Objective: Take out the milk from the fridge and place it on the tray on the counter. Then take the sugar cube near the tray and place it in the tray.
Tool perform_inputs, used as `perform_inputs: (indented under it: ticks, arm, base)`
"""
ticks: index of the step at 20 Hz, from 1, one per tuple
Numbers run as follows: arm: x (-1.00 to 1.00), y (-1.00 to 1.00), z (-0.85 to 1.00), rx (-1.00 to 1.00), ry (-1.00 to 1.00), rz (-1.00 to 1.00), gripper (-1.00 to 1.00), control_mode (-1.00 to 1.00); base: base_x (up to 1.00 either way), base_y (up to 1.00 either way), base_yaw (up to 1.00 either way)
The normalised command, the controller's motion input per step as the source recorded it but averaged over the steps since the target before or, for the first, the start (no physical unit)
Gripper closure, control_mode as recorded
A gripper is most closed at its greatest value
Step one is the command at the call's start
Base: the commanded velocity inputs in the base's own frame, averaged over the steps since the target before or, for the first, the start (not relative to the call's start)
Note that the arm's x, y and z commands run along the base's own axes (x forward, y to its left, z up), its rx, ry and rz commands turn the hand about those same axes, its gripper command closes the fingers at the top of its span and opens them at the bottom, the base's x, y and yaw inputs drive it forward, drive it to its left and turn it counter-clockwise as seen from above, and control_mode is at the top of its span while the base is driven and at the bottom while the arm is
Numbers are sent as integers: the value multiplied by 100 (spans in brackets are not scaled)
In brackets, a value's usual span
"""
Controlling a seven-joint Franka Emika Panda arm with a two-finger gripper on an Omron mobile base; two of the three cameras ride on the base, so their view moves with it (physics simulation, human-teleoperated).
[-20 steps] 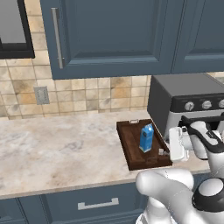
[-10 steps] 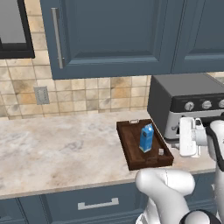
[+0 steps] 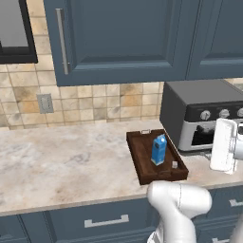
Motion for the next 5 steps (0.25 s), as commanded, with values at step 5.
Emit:
perform_inputs:
  ticks: [5]
  arm:
    - [-55,3,100,0,-23,0,-100,-100]
  base:
    - [0,0,0]
